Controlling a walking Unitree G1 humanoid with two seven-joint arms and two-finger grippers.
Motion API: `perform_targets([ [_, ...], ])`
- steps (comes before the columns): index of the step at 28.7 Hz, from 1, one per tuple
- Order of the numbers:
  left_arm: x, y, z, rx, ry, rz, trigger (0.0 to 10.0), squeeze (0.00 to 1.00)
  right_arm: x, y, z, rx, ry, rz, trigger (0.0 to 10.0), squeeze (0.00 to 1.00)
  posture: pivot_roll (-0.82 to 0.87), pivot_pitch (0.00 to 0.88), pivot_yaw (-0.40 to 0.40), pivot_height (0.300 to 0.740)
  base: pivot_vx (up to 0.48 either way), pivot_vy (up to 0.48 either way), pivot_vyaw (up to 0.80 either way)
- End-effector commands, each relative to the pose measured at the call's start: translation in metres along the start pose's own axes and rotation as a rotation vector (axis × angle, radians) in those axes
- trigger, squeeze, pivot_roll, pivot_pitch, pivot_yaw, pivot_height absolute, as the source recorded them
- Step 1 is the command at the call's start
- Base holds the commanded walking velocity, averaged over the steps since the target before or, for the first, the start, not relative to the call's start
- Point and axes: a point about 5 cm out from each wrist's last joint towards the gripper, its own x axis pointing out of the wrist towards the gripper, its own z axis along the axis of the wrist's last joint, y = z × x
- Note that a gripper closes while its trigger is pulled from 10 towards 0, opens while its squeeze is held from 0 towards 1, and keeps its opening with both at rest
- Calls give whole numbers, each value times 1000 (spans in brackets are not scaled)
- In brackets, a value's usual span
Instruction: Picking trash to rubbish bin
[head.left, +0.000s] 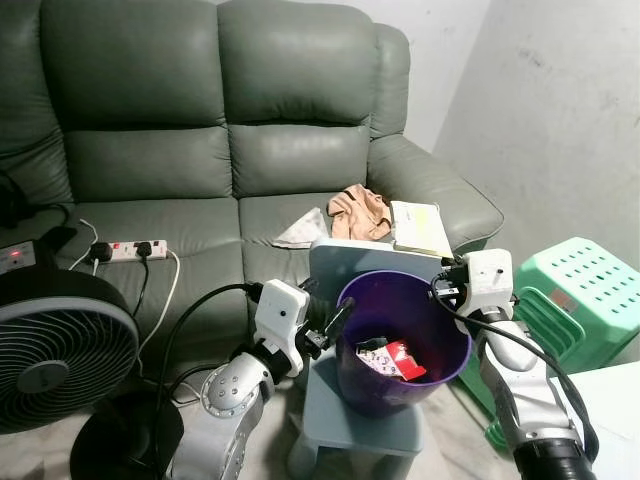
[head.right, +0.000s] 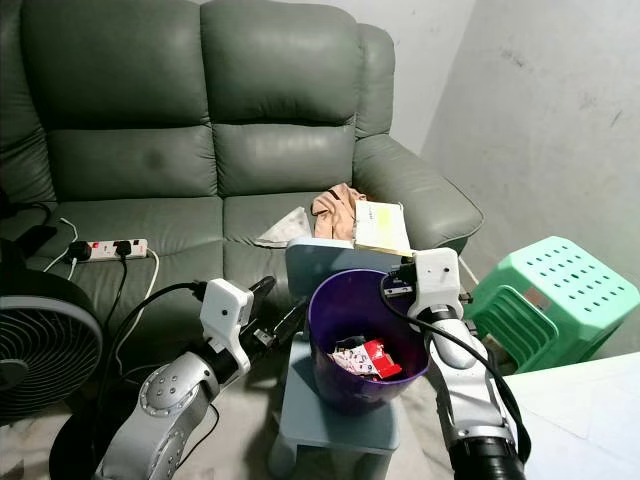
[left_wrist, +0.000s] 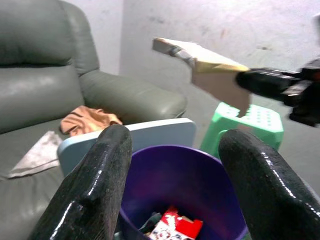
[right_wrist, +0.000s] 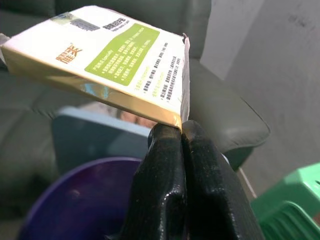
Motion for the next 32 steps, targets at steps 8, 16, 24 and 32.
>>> perform_targets([
  [8, -8, -21, 9, -7, 2, -50, 10000, 0, 21, 6, 6, -95, 40, 51, 10000, 0, 25, 3, -134, 740, 0, 0, 0],
  [16, -14, -23, 23, -7, -17, -55, 10000, 0, 25, 6, -14, -190, 134, 80, 10000, 0, 35, 57, -149, 740, 0, 0, 0],
  [24, -18, -37, 29, -68, -19, -83, 10000, 0, 29, 4, -29, -242, 208, 75, 10000, 0, 29, 85, -152, 740, 0, 0, 0],
  [32, -25, -62, 20, -147, 22, -118, 10000, 0, 33, 1, -33, -258, 270, 47, 10000, 0, 13, 112, -161, 740, 0, 0, 0],
])
